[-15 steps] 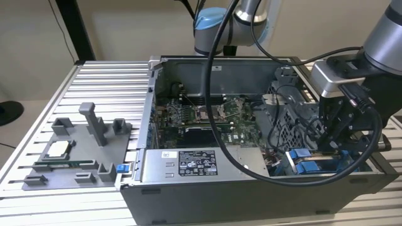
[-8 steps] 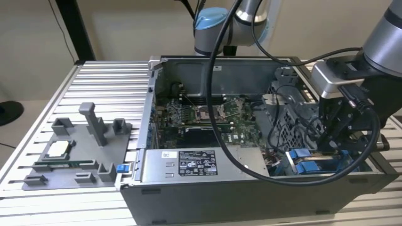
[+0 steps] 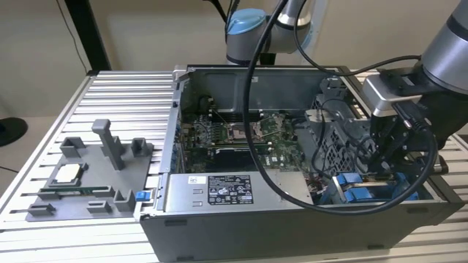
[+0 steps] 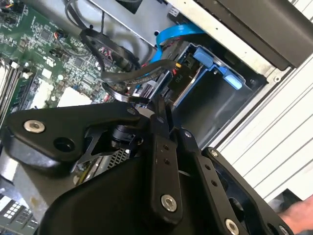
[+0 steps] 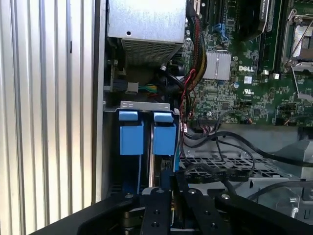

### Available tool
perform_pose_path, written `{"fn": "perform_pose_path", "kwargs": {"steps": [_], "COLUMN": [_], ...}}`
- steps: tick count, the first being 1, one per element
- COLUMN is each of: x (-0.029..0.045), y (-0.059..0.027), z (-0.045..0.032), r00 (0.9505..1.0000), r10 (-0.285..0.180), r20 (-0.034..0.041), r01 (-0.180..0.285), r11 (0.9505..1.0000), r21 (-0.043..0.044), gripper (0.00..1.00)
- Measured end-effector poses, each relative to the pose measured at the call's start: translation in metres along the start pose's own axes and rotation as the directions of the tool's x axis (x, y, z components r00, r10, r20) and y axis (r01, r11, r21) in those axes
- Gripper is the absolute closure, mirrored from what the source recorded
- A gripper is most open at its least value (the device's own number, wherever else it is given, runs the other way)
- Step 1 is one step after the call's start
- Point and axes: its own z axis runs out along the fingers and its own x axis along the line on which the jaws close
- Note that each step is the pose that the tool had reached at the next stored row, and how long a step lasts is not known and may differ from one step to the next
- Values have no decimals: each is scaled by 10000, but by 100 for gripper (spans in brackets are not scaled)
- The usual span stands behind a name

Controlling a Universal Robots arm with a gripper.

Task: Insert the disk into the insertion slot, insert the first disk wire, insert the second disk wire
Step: 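Insert the second disk wire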

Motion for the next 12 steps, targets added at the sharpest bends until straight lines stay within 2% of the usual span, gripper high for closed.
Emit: {"fn": "perform_pose_path", "kwargs": {"steps": [4,12], "x": [4,10], "y": [-13,-57], "z": [31,75], "r00": [10000,10000], "r10": [-4,-47], "r20": [0,60], "r01": [4,47], "r11": [10000,10000], "r21": [4,65], "gripper": [100,100]}}
